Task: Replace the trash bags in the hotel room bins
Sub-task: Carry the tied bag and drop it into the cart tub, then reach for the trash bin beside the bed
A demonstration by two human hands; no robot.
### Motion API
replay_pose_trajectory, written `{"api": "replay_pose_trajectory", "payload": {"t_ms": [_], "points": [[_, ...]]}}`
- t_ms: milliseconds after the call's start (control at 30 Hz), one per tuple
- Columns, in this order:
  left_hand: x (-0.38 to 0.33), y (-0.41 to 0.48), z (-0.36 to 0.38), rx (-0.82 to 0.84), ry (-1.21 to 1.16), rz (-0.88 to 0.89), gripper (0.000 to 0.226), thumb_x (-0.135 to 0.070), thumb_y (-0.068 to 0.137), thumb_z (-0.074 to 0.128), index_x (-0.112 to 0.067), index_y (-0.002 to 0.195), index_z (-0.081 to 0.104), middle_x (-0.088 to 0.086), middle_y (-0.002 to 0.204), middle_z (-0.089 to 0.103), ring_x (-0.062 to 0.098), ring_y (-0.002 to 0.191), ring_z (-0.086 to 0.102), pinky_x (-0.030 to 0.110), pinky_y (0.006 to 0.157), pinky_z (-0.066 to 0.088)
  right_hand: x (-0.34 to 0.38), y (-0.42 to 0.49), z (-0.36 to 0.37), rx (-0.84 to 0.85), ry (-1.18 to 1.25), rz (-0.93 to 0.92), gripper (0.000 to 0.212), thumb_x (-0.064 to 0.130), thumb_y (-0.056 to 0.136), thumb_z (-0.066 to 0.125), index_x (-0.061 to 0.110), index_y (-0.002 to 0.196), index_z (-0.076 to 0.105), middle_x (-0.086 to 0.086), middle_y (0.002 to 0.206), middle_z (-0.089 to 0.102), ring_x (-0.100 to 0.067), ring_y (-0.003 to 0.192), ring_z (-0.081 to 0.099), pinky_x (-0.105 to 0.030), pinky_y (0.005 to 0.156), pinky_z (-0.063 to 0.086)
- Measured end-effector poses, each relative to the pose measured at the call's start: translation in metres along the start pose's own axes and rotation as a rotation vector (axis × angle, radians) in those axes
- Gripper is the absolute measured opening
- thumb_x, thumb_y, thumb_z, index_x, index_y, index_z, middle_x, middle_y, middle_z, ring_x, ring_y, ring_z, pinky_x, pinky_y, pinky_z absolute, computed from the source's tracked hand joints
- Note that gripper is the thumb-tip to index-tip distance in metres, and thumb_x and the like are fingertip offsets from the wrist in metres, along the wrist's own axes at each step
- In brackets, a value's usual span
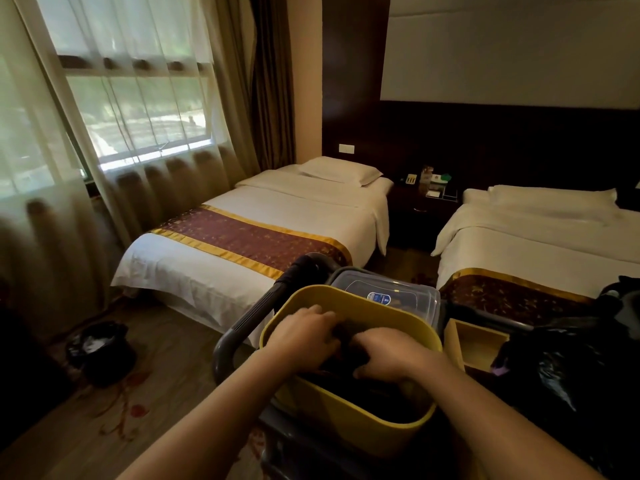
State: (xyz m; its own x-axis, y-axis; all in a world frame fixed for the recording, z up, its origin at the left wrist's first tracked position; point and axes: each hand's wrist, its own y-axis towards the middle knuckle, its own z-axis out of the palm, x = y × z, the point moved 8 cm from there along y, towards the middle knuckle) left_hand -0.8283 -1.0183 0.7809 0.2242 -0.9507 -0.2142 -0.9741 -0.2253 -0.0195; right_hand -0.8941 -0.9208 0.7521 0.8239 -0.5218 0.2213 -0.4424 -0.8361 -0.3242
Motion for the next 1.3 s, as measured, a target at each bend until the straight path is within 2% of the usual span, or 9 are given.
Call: {"api": "replay_pose_trajectory", "payload": {"t_ms": [67, 133, 300, 567, 800, 933, 1033, 1167, 1300], "points": [[0.002, -0.01, -0.016, -0.159, 0.02, 0.015, 0.046, -0.044, 0.095, 0.049, -0.039, 0.14, 0.041, -0.007, 0.125, 0.052, 0.016, 0.116, 0.049, 0.035, 0.093, 0.044, 0.005, -0.003, -0.019, -0.131, 0.044, -0.028, 0.033, 0.04, 0.087, 0.068, 0.031, 0.119, 0.06, 0.009, 0.111, 0.063, -0.01, 0.099, 0.059, -0.031, 0.084, 0.053], [0.009, -0.021, -0.027, -0.239, 0.035, -0.012, 0.053, -0.047, 0.094, 0.048, -0.042, 0.144, 0.031, -0.008, 0.141, 0.042, 0.018, 0.13, 0.039, 0.039, 0.102, 0.037, 0.012, -0.005, -0.035, -0.236, 0.058, -0.058, 0.038, 0.044, 0.089, 0.066, 0.033, 0.124, 0.057, 0.01, 0.115, 0.061, -0.008, 0.101, 0.057, -0.027, 0.083, 0.051], [0.041, -0.043, -0.038, -0.261, 0.048, -0.201, 0.064, -0.054, 0.093, 0.047, -0.045, 0.148, 0.015, -0.001, 0.159, 0.02, 0.024, 0.146, 0.016, 0.051, 0.118, 0.018, 0.033, -0.003, -0.056, -0.338, 0.096, -0.115, 0.049, 0.044, 0.09, 0.066, 0.031, 0.135, 0.052, 0.005, 0.13, 0.059, -0.013, 0.114, 0.057, -0.03, 0.092, 0.05], [0.101, -0.088, -0.053, -0.268, 0.026, -0.445, 0.068, -0.057, 0.093, 0.045, -0.042, 0.151, 0.012, 0.002, 0.162, 0.015, 0.025, 0.149, 0.011, 0.056, 0.119, 0.012, 0.093, 0.02, -0.075, -0.338, 0.032, -0.257, 0.05, 0.046, 0.089, 0.066, 0.03, 0.135, 0.054, 0.004, 0.127, 0.061, -0.015, 0.112, 0.059, -0.032, 0.091, 0.051], [0.169, -0.148, -0.057, -0.272, 0.024, -0.587, 0.071, -0.057, 0.093, 0.047, -0.041, 0.152, 0.011, 0.003, 0.163, 0.013, 0.026, 0.151, 0.006, 0.06, 0.118, 0.014, 0.188, 0.048, -0.082, -0.332, -0.02, -0.38, 0.05, 0.047, 0.088, 0.067, 0.03, 0.133, 0.056, 0.002, 0.128, 0.062, -0.018, 0.109, 0.061, -0.038, 0.09, 0.056], [0.225, -0.183, -0.06, -0.291, 0.043, -0.629, 0.072, -0.057, 0.093, 0.047, -0.041, 0.152, 0.008, 0.004, 0.163, 0.01, 0.027, 0.151, 0.003, 0.06, 0.118, 0.015, 0.251, 0.067, -0.08, -0.337, -0.057, -0.423, 0.048, 0.048, 0.09, 0.065, 0.031, 0.134, 0.055, 0.004, 0.128, 0.062, -0.016, 0.108, 0.061, -0.034, 0.088, 0.055], [0.271, -0.209, -0.07, -0.304, 0.047, -0.671, 0.072, -0.056, 0.093, 0.047, -0.04, 0.152, 0.008, 0.003, 0.163, 0.011, 0.027, 0.151, 0.003, 0.06, 0.119, 0.012, 0.297, 0.089, -0.076, -0.314, -0.073, -0.431, 0.048, 0.048, 0.09, 0.064, 0.031, 0.134, 0.055, 0.005, 0.129, 0.062, -0.016, 0.11, 0.06, -0.026, 0.08, 0.048], [0.33, -0.244, -0.08, -0.27, 0.027, -0.723, 0.072, -0.056, 0.093, 0.047, -0.04, 0.152, 0.009, 0.004, 0.164, 0.01, 0.026, 0.151, 0.0, 0.057, 0.119, 0.008, 0.352, 0.12, -0.065, -0.264, -0.05, -0.424, 0.048, 0.045, 0.091, 0.065, 0.029, 0.135, 0.055, 0.005, 0.129, 0.062, -0.015, 0.111, 0.06, -0.022, 0.078, 0.042], [0.383, -0.275, -0.082, -0.22, 0.03, -0.756, 0.072, -0.057, 0.093, 0.045, -0.039, 0.153, 0.008, 0.004, 0.163, 0.01, 0.025, 0.151, 0.001, 0.057, 0.119, 0.009, 0.398, 0.157, -0.047, -0.202, -0.028, -0.412, 0.049, 0.048, 0.088, 0.066, 0.031, 0.134, 0.056, 0.005, 0.129, 0.062, -0.014, 0.11, 0.06, -0.026, 0.085, 0.051]]}}
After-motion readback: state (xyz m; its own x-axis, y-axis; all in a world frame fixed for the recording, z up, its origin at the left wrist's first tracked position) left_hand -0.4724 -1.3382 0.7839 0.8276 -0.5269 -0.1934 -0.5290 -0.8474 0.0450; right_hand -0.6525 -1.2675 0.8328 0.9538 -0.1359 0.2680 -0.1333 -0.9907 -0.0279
